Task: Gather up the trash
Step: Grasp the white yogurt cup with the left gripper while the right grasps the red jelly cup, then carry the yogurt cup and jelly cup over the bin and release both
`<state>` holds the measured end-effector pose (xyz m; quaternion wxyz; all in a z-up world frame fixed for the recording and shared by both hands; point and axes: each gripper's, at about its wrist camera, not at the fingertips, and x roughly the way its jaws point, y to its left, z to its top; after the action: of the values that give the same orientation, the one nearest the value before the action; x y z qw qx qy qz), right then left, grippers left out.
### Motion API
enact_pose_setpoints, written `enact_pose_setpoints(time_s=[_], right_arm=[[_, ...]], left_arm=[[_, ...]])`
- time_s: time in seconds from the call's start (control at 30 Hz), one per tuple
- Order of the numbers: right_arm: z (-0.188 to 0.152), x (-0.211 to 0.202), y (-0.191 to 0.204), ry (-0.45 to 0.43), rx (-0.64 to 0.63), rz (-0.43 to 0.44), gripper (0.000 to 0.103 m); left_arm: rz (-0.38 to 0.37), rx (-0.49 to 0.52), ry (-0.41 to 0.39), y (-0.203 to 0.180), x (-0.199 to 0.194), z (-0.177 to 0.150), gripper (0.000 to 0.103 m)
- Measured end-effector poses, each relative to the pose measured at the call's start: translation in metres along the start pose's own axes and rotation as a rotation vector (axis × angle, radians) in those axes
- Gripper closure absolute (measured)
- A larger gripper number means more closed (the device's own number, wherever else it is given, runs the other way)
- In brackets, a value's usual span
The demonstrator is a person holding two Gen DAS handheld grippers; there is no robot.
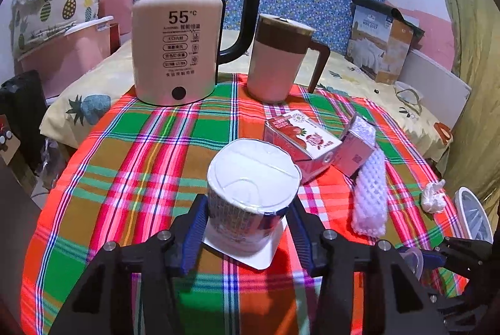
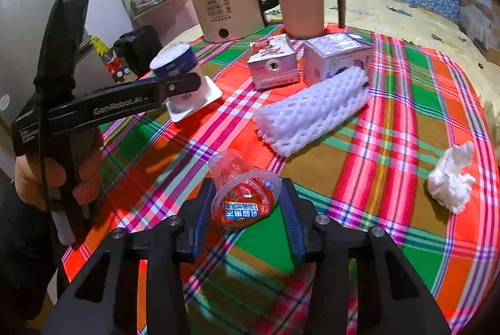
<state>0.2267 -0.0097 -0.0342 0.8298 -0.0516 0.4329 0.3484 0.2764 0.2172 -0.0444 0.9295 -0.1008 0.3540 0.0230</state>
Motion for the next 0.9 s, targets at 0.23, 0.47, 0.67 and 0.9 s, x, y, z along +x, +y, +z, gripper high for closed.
enact_pose_setpoints(time_s=[0.23, 0.47, 0.67, 0.9], right_arm=[[-0.02, -0.032, -0.009, -0.034, 0.046, -0.024, 0.059], [-0.04, -0.064, -0.028, -0.069, 0.105, -0.064, 0.059], [-0.051, -0.089, -0.041, -0.106, 0.142, -0.095, 0.059], [-0.067, -0.113, -0.055, -0.133, 0.181, -0.135, 0.059]], left_arm=[[-0.008, -0.003, -0.012, -0.025, -0.036, -0.018, 0.053], [-0.039, 0.019, -0.003, -0.066, -0.067, -0.043, 0.053], [-0.087, 0.059, 0.01, -0.107, -0.086, -0.061, 0.053], [-0.153, 0.116, 0.018, -0.153, -0.098, -0.073, 0.053]])
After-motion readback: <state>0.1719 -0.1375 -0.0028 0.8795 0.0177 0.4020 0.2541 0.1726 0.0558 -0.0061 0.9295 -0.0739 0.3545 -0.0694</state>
